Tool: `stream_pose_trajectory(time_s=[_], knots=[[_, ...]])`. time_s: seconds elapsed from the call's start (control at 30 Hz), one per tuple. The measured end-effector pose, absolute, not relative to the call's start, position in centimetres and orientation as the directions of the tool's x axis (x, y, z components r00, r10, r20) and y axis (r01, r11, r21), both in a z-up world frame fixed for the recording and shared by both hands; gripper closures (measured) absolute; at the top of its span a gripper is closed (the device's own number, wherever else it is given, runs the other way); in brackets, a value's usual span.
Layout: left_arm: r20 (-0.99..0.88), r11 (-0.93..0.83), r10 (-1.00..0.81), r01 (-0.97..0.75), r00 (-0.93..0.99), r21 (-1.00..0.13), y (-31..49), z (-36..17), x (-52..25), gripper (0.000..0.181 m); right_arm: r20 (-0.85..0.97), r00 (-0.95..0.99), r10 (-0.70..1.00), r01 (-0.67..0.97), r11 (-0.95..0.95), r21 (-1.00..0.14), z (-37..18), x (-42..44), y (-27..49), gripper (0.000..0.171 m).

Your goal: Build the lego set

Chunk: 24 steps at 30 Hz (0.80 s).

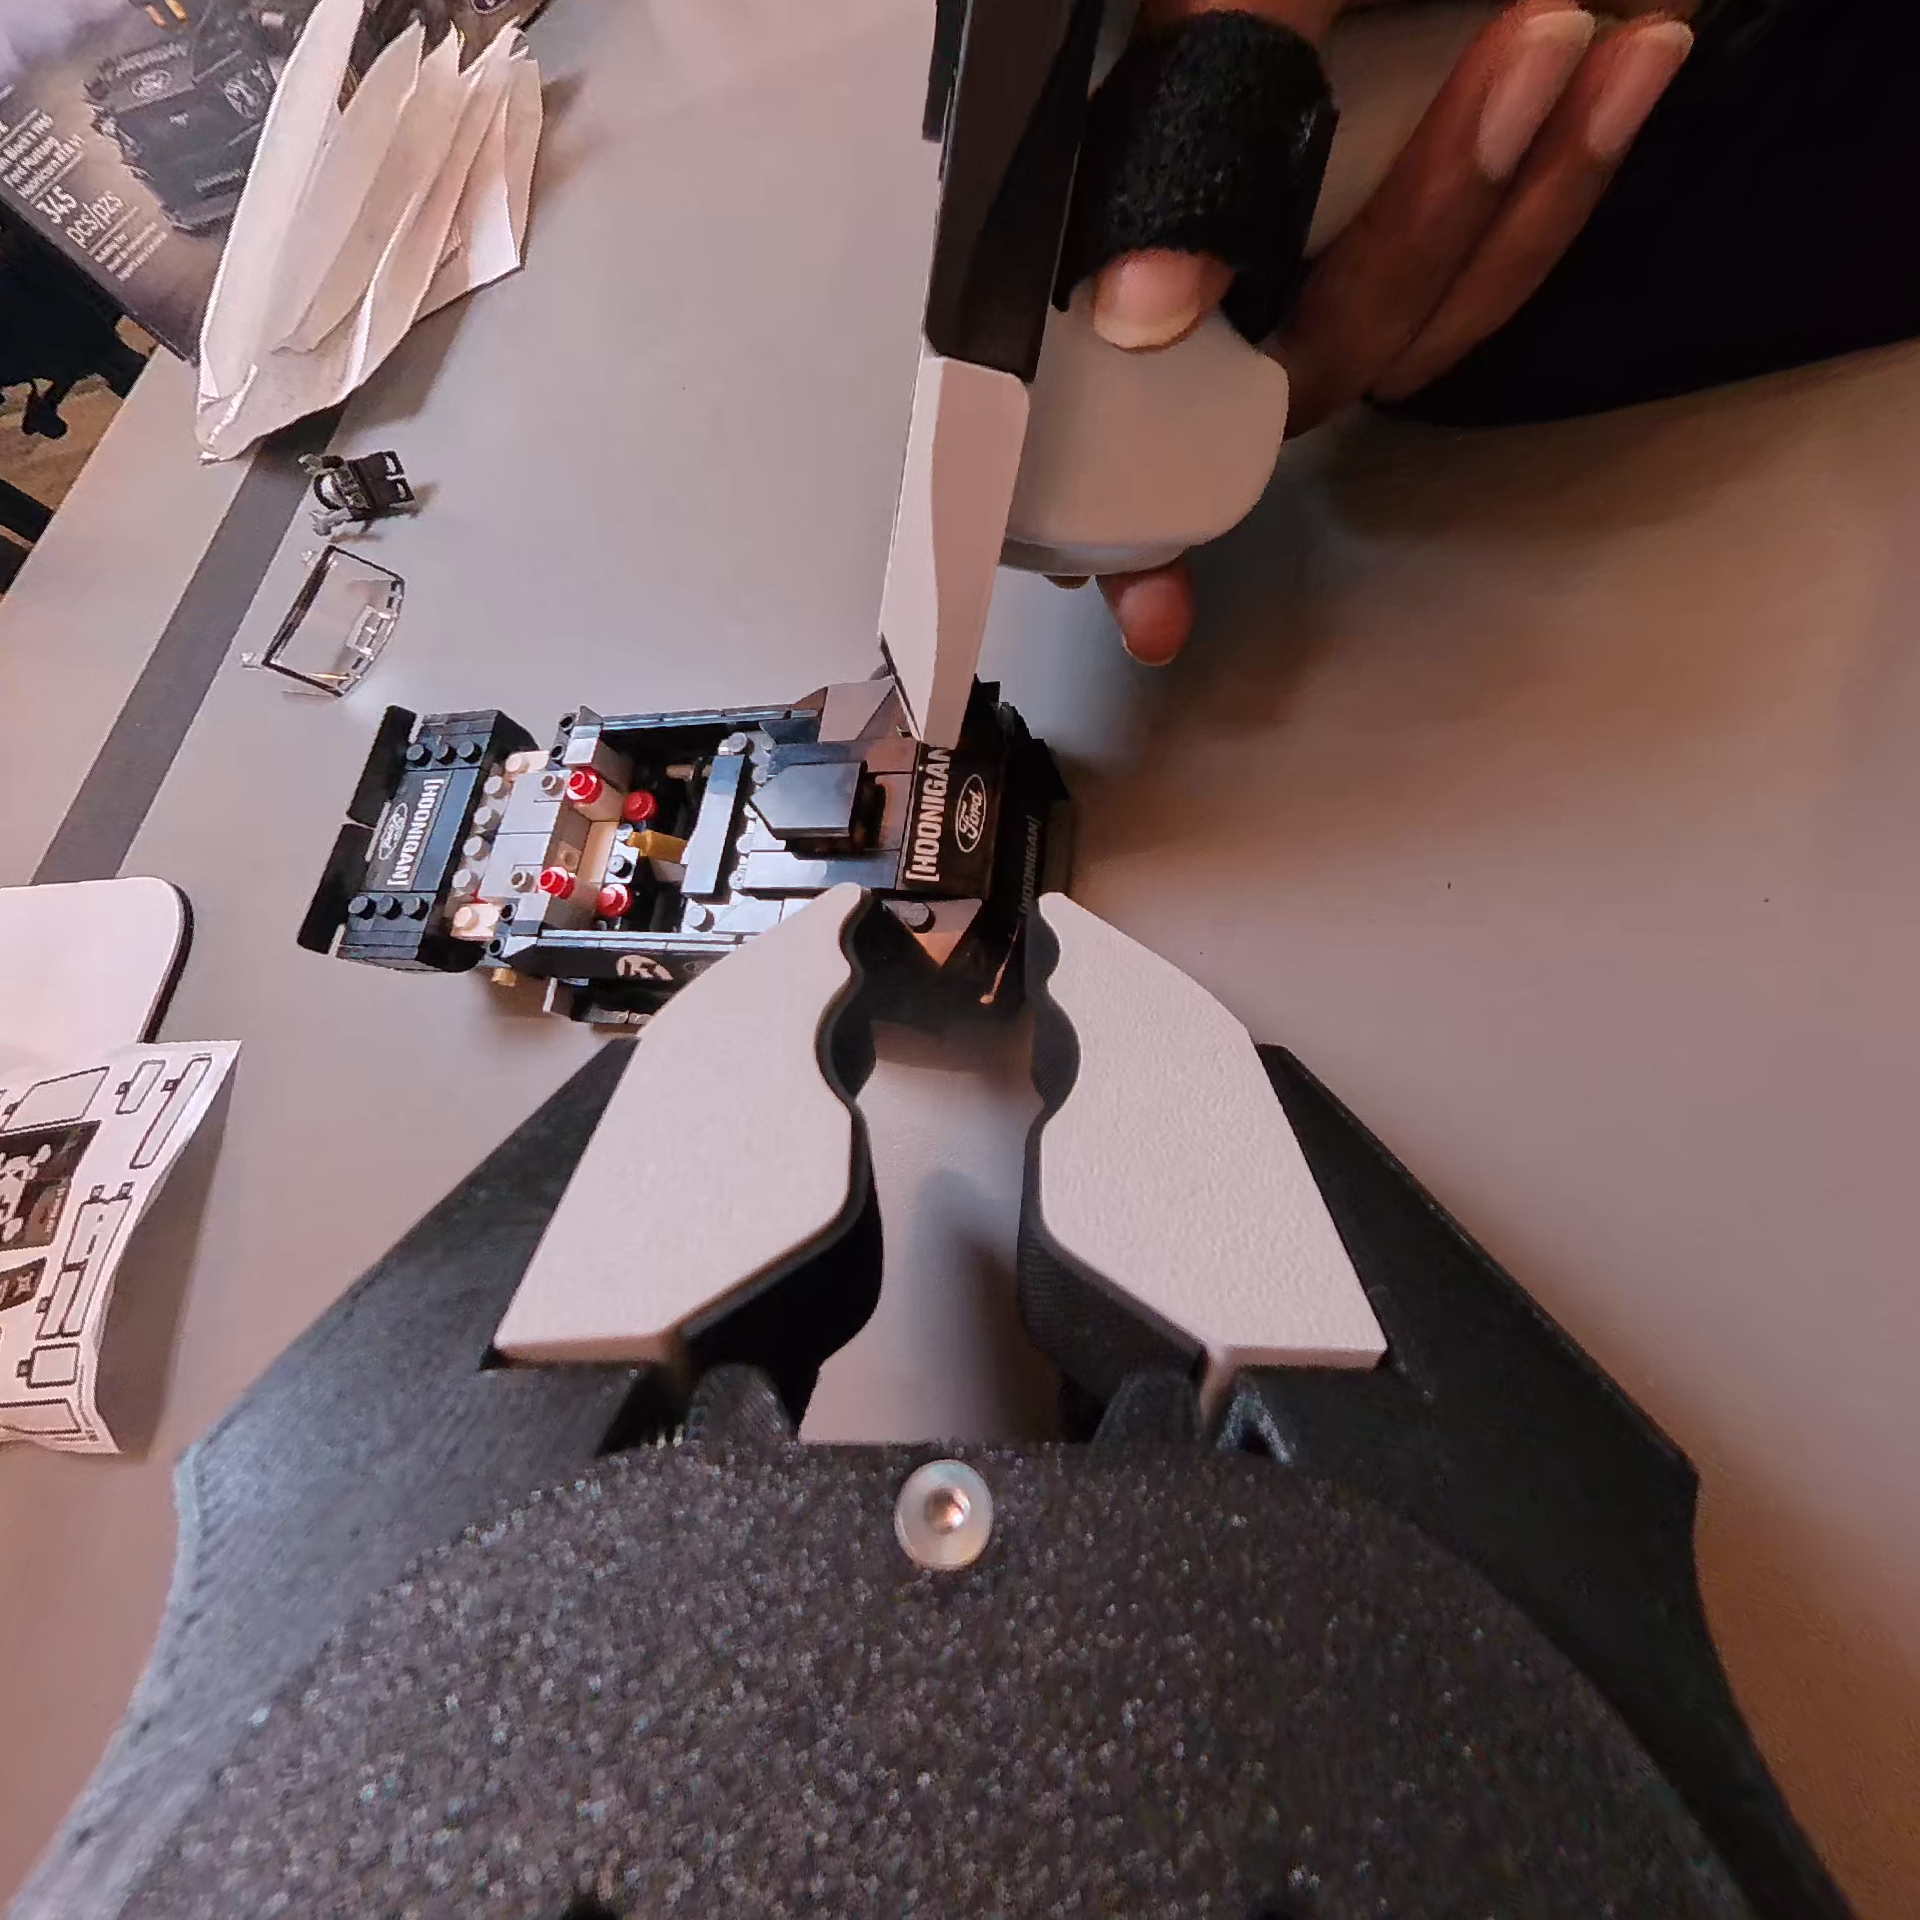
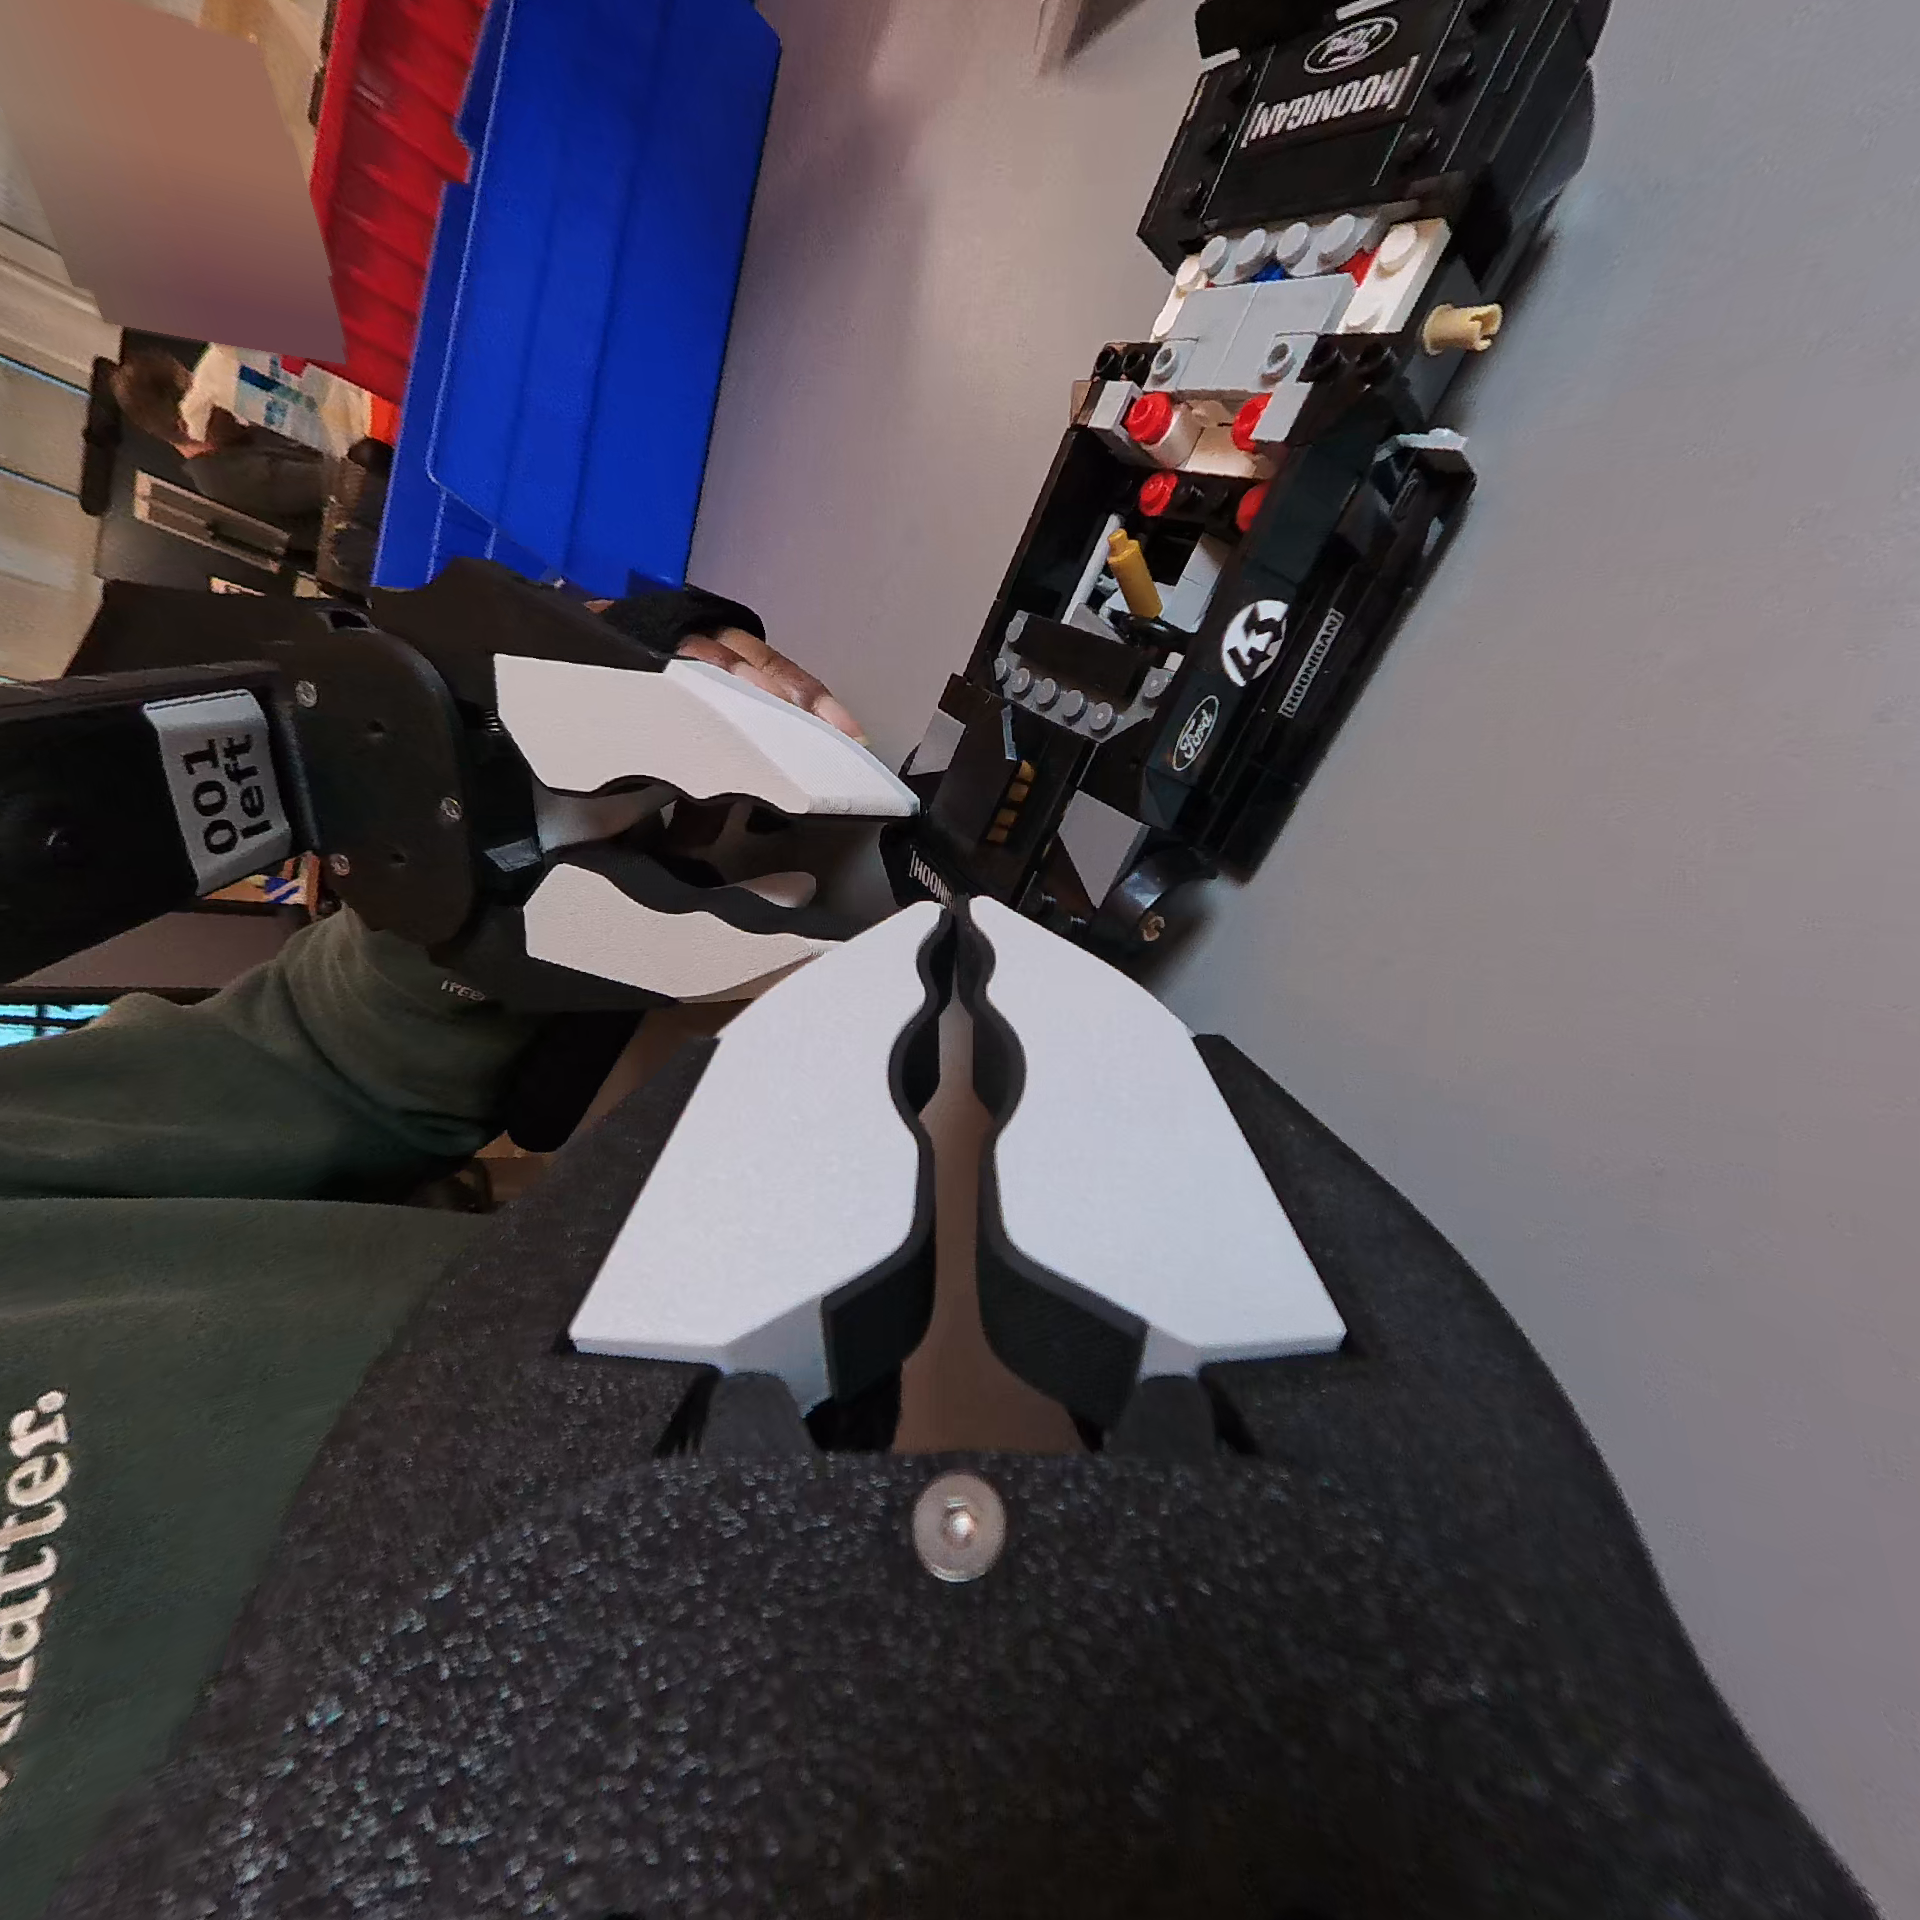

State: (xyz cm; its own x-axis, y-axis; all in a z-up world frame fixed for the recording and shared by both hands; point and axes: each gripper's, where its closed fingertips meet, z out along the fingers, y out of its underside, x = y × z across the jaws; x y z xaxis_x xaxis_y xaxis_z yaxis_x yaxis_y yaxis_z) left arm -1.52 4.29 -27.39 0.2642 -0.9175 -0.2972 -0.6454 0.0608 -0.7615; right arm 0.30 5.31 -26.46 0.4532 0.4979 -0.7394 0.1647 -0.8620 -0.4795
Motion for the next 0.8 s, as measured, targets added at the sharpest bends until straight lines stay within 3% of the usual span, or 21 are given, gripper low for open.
stream_pose_trajectory(time_s=[0.8], knots=[[-0.301, 0.064, -0.916, -0.642, 0.267, -0.764, 4.35, -27.35, -1.49, 0.156, -0.685, 0.472, 0.554, 0.190, -0.823, -0.535, -26.47, 0.36, 5.27, 0.171]])
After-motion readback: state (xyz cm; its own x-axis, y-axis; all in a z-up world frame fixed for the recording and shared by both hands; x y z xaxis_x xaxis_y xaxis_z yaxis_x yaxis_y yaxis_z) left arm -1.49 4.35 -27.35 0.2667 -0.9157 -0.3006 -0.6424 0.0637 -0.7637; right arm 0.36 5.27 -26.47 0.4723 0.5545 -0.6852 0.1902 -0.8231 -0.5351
